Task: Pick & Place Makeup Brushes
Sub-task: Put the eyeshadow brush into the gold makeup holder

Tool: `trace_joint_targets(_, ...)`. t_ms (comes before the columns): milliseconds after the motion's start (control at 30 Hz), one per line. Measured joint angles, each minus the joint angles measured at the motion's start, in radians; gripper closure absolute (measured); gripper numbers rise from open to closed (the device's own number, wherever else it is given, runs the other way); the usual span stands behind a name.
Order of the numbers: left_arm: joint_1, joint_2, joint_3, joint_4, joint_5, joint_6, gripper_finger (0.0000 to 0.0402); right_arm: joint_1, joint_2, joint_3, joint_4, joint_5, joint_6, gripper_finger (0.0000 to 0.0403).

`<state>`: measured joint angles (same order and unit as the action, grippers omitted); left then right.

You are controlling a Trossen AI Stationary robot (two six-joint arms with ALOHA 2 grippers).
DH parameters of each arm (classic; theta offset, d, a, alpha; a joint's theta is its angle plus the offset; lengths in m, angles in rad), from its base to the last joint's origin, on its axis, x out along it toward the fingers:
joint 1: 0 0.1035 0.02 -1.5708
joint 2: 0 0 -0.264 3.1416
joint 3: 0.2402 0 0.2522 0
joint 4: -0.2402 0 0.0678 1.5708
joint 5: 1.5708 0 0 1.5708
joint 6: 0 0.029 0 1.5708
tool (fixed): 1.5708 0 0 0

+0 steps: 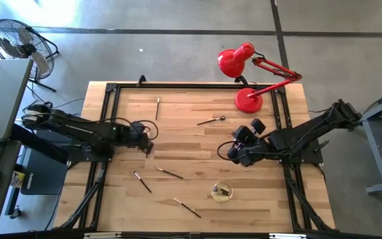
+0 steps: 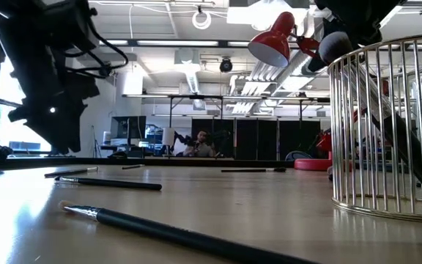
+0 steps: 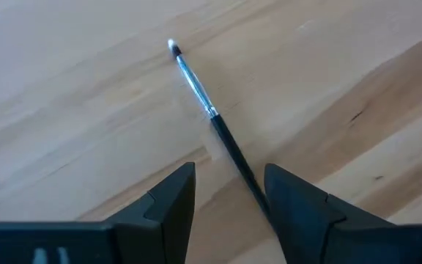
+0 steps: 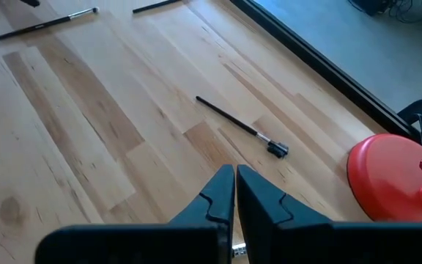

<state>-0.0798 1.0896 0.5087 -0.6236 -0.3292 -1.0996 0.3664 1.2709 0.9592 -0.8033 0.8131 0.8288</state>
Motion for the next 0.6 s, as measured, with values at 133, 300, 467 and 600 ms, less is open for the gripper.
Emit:
trace_joint_targets(133, 0.002, 0.051, 0.000, 0.008, 0.006, 0.003, 0.0239, 0.000, 0.000, 0.000, 0.001, 0.000, 0.000, 0.0391)
trace_joint_targets(300, 0.001, 0.111, 0.000, 0.077, 0.013, 0.024, 0.0239, 0.000, 0.000, 0.000, 0.001, 0.000, 0.000, 0.0391)
trace_joint_targets(467, 0.001, 0.163, 0.000, 0.104, 0.036, 0.033, 0.0239, 0.000, 0.000, 0.000, 0.006, 0.000, 0.000, 0.0391)
trace_joint_targets(600, 0.001, 0.198, 0.003, 0.099, 0.034, 0.043, 0.0239, -0.001, 0.000, 0.000, 0.027, 0.000, -0.021, 0.0392)
